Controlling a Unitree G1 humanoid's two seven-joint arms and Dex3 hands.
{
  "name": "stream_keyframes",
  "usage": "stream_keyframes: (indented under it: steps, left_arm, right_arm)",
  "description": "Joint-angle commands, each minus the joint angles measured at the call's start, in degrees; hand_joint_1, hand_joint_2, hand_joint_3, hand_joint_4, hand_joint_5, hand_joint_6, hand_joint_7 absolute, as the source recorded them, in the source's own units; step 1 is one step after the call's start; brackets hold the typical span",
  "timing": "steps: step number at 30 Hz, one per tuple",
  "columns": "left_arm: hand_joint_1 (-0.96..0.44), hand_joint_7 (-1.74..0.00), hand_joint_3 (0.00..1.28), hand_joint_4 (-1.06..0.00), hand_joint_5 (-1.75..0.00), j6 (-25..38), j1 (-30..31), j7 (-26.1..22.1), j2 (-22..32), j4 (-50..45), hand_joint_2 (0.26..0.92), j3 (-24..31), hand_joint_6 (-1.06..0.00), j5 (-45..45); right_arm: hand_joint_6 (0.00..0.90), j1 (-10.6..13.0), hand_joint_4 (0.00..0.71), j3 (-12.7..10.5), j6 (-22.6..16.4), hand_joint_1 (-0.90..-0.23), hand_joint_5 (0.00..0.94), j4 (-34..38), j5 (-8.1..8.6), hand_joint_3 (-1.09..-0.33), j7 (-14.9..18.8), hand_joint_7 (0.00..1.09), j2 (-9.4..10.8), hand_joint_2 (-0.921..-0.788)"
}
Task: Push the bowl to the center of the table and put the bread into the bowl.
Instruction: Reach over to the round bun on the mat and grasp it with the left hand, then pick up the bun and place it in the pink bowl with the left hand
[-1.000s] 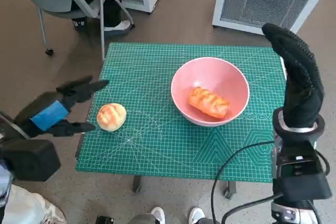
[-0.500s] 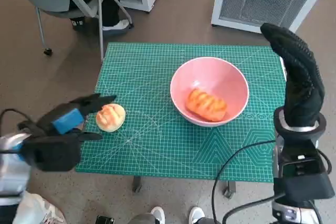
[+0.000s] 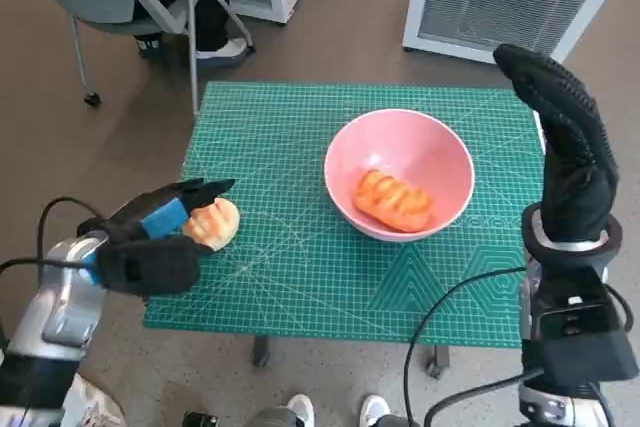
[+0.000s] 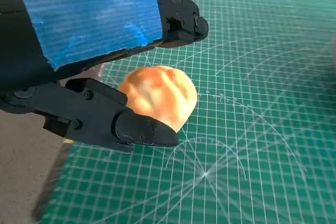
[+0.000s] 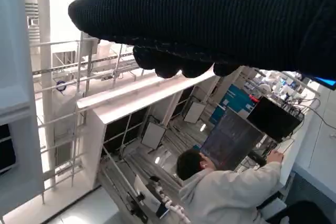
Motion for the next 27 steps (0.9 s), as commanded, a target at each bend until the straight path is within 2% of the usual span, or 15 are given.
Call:
stream_keyframes:
  steps: [1, 7, 10, 13, 15, 16, 17, 18, 21, 27]
  left_arm:
    - [-0.17, -0.04, 0.05, -0.31, -0.03, -1.58, -2.24, 3.15, -1.52, 6.17, 0.921, -2.05, -0.40, 2.02]
    - [-0.12, -0.05, 0.05, -0.42, -0.03, -2.70, -4.72, 7.13, -3.24, 13.05, 0.921, -3.71, -0.49, 3.57]
    - [-0.08, -0.08, 0.06, -0.51, -0.06, -3.33, -5.55, 9.20, -3.86, 15.79, 0.921, -4.45, -0.55, 4.26]
    - [-0.05, -0.11, 0.08, -0.68, -0.10, -4.15, -6.17, 10.70, -4.15, 18.01, 0.921, -5.17, -0.65, 4.74]
    - [-0.04, -0.12, 0.09, -0.74, -0.12, -4.74, -6.56, 11.34, -4.17, 19.14, 0.921, -5.54, -0.69, 5.01]
    - [-0.03, -0.36, 0.10, -0.73, -0.33, -5.04, -6.74, 11.60, -4.15, 19.61, 0.921, -5.69, -0.64, 5.11]
    - [-0.02, -0.73, 0.15, -0.68, -0.68, -5.34, -6.91, 11.73, -4.08, 19.89, 0.921, -5.76, -0.54, 5.08]
    - [-0.01, -0.95, 0.17, -0.65, -0.91, -5.60, -7.06, 11.85, -4.03, 20.14, 0.921, -5.82, -0.49, 5.04]
    - [0.00, -1.18, 0.19, -0.62, -1.18, -6.25, -7.07, 11.67, -3.48, 19.19, 0.921, -5.45, -0.45, 4.36]
    - [0.00, -1.22, 0.17, -0.62, -1.31, -7.06, -6.10, 11.05, -2.07, 14.34, 0.921, -3.78, -0.48, 2.92]
  right_arm:
    - [0.012, 1.34, 0.319, -0.18, 0.84, -0.558, 0.004, -0.24, 0.24, -0.745, 0.41, 0.65, -0.03, -0.921]
    - [0.010, 1.35, 0.319, -0.31, 0.81, -0.559, 0.004, -0.21, -0.28, -0.745, 0.09, 0.65, 0.15, -0.921]
    - [0.010, 1.37, 0.319, -0.39, 0.78, -0.556, 0.004, -0.18, -0.56, -0.745, -0.01, 0.65, 0.10, -0.921]
    - [0.009, 1.38, 0.320, -0.50, 0.77, -0.556, 0.003, -0.10, -0.80, -0.746, -0.12, 0.65, 0.04, -0.921]
    - [0.009, 1.39, 0.320, -0.53, 0.76, -0.556, 0.003, -0.08, -0.88, -0.746, -0.16, 0.65, 0.05, -0.921]
    - [0.009, 1.39, 0.320, -0.53, 0.75, -0.556, 0.003, -0.07, -0.91, -0.746, -0.17, 0.65, 0.06, -0.921]
    - [0.008, 1.36, 0.320, -0.53, 0.72, -0.556, 0.003, -0.03, -0.92, -0.746, -0.16, 0.65, 0.05, -0.921]
    - [0.008, 1.33, 0.320, -0.53, 0.70, -0.556, 0.003, 0.00, -0.93, -0.746, -0.16, 0.65, 0.05, -0.921]
    - [0.007, 1.25, 0.320, -0.51, 0.69, -0.556, 0.003, 0.07, -0.83, -0.746, -0.07, 0.65, 0.04, -0.921]
    - [0.007, 1.18, 0.320, -0.51, 0.65, -0.550, 0.003, 0.21, -0.86, -0.747, -0.09, 0.65, 0.10, -0.921]
